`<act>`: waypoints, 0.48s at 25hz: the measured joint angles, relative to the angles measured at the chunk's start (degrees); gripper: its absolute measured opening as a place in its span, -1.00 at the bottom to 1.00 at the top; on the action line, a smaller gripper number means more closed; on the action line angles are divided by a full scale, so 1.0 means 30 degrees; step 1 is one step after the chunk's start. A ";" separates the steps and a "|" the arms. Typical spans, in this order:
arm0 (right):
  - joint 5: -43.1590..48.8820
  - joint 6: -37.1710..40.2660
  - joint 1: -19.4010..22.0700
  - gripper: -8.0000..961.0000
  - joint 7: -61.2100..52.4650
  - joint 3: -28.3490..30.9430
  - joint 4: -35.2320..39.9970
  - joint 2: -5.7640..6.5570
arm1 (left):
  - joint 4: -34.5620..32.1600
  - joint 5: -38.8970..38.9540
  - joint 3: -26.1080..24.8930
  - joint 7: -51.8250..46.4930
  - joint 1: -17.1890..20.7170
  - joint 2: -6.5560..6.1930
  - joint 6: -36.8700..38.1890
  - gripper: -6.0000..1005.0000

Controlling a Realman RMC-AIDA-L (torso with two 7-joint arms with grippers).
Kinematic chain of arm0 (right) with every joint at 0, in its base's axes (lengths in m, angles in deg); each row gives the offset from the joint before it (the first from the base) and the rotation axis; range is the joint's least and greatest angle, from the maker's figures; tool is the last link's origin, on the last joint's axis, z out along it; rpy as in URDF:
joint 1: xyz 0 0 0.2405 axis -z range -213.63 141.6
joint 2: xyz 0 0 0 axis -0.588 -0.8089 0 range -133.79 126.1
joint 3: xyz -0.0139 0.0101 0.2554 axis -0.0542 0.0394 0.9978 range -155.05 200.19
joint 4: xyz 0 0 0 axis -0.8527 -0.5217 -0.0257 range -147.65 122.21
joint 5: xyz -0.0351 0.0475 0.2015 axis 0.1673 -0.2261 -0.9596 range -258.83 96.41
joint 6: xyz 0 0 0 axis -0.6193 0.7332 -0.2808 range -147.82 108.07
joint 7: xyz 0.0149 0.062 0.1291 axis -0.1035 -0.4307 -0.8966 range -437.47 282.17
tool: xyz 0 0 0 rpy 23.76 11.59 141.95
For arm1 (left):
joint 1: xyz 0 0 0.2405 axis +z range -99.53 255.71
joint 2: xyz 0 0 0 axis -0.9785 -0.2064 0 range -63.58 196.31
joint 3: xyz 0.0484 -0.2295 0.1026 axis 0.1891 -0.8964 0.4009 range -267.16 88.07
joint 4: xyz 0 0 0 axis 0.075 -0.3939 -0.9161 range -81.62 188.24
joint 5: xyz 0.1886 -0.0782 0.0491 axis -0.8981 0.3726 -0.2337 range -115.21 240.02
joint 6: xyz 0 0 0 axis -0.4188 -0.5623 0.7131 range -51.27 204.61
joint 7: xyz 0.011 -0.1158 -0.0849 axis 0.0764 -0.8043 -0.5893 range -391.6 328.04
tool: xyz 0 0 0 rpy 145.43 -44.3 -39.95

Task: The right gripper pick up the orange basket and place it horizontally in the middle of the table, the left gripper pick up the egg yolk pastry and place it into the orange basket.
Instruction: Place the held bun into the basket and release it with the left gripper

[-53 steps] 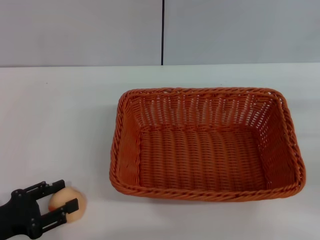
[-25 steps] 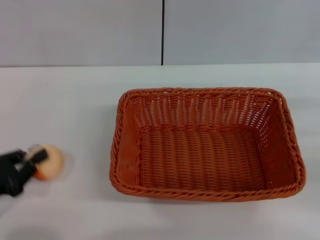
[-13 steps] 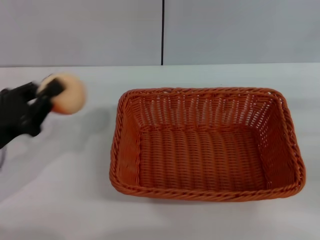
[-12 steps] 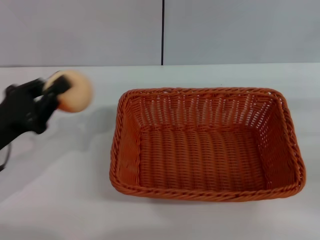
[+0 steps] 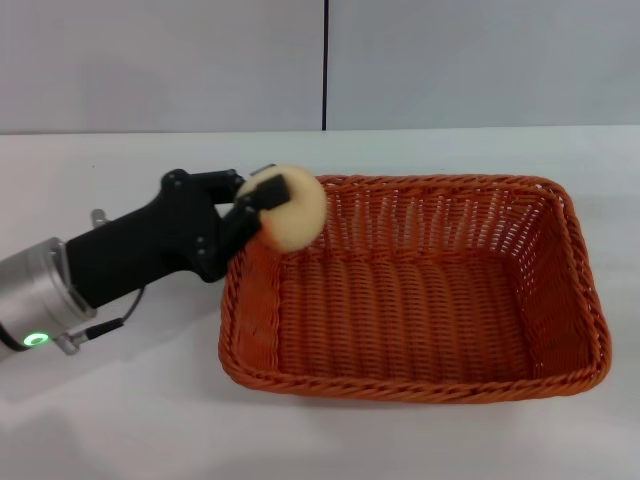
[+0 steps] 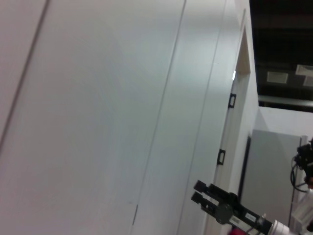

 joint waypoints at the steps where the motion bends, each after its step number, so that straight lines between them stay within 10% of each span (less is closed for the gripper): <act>1: 0.0000 0.0000 0.0000 0.18 0.0000 0.0000 0.0000 0.0000 | -0.0154 -0.0002 0.0097 0.0157 -0.0097 0.0005 0.0079 -0.87; 10: 0.0089 -0.0143 -0.0200 0.18 0.0003 -0.0041 0.0008 0.0057 | -0.0782 0.0332 -0.0056 0.0407 -0.0185 0.0007 0.0470 -0.87; 12: 0.0097 -0.0159 -0.0222 0.18 0.0004 -0.0043 0.0031 0.0057 | -0.0793 0.0450 -0.0055 0.0408 -0.0135 0.0008 0.0471 -0.62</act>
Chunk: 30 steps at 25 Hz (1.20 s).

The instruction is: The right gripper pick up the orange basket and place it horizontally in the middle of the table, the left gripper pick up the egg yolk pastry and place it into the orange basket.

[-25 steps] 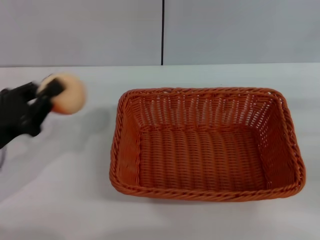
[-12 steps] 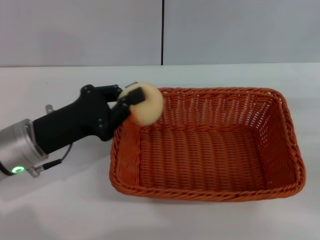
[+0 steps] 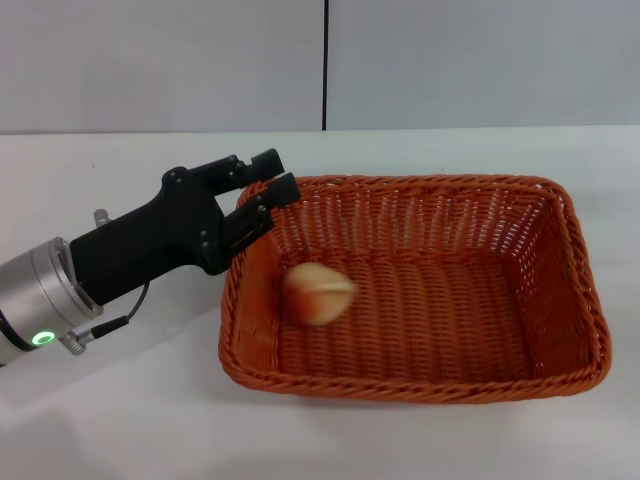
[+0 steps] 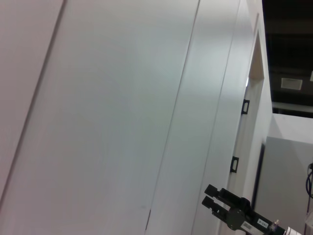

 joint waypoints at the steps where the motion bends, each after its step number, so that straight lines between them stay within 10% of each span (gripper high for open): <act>1: 0.0001 -0.0001 -0.0014 0.18 -0.0003 0.0000 0.0011 0.0000 | -0.0010 0.0095 0.0000 0.0002 0.0036 0.0000 0.0000 -0.50; 11: 0.0019 0.0003 -0.0018 0.18 -0.0056 0.0001 0.0033 -0.0003 | 0.0033 0.1745 0.0012 0.0012 0.0532 -0.0032 -0.0082 0.00; 18: -0.0073 0.0078 0.0127 0.18 -0.0090 0.0151 0.0011 -0.0029 | -0.0227 0.8938 -0.0116 0.1726 0.2848 -0.0059 -0.0314 0.35; 30: -0.0099 0.0159 0.0195 0.18 -0.0156 0.0177 0.0065 -0.0031 | -0.2727 1.5289 -0.1580 0.3494 0.3794 -0.0017 -0.1066 0.33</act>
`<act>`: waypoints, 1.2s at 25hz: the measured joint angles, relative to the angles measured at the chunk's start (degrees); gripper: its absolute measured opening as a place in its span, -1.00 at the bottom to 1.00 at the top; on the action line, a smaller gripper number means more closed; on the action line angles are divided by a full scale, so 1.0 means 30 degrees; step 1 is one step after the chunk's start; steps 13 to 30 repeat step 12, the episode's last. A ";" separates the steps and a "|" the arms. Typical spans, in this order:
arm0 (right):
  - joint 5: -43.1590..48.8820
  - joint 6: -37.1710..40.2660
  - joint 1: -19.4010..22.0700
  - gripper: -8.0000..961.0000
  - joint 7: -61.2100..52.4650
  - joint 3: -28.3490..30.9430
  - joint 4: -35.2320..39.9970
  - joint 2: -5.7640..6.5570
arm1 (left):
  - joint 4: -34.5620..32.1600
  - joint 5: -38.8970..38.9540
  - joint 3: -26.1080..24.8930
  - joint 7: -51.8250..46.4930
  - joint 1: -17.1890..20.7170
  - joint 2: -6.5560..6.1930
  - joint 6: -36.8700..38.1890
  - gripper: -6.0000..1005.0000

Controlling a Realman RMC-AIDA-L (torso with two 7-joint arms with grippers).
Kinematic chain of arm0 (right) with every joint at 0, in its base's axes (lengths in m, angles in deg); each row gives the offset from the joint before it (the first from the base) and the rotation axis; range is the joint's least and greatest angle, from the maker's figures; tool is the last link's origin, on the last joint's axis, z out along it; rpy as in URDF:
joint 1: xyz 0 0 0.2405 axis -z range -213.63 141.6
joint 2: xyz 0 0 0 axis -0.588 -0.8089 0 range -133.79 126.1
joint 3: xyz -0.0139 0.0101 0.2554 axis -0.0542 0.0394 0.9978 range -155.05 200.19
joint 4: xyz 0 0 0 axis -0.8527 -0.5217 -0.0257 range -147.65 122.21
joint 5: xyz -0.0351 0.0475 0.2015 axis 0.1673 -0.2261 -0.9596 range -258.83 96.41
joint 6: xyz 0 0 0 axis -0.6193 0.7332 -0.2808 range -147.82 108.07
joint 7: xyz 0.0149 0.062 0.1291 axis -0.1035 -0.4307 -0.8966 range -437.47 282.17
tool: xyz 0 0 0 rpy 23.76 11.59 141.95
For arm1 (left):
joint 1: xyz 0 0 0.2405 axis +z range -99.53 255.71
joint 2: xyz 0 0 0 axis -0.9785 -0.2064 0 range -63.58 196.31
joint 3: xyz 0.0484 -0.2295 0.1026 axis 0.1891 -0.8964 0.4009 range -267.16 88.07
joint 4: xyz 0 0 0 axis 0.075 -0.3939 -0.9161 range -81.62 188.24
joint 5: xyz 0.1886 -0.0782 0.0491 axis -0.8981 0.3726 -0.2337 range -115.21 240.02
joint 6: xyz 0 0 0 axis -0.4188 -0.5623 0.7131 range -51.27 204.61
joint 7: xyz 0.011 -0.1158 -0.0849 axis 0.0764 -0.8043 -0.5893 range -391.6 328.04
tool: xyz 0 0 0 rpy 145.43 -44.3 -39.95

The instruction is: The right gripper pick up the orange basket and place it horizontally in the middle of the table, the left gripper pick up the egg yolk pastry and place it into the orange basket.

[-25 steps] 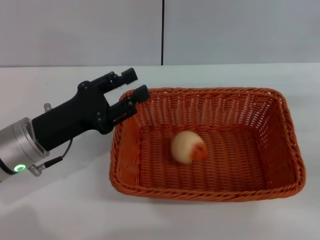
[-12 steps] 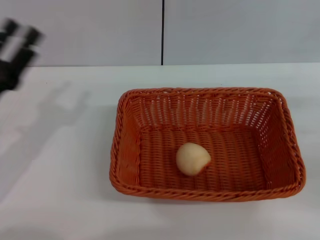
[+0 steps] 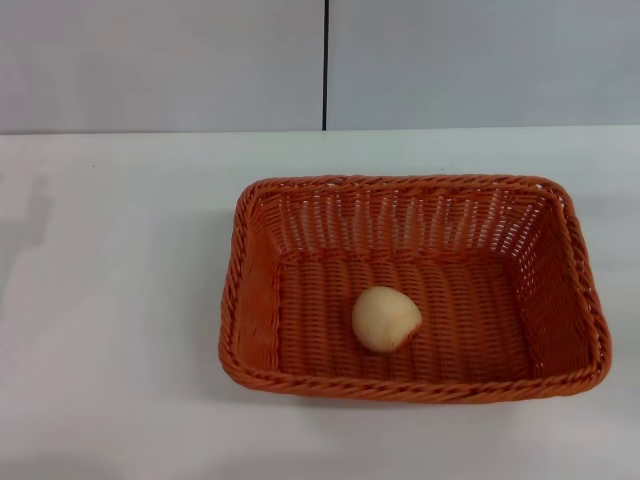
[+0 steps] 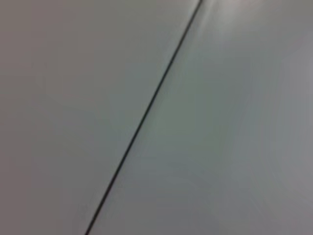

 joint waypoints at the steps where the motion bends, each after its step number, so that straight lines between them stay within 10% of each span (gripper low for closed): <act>1: 0.0000 0.0006 0.0003 0.18 -0.0003 0.0002 0.0007 0.0001 | -0.0568 0.0463 -0.0826 -0.0129 -0.0013 0.0006 -0.0011 0.33; 30: -0.0002 -0.0007 0.0033 0.18 0.0076 0.0030 0.0025 0.0000 | -0.0745 0.0520 -0.1001 -0.0077 -0.0152 0.0017 0.0010 0.33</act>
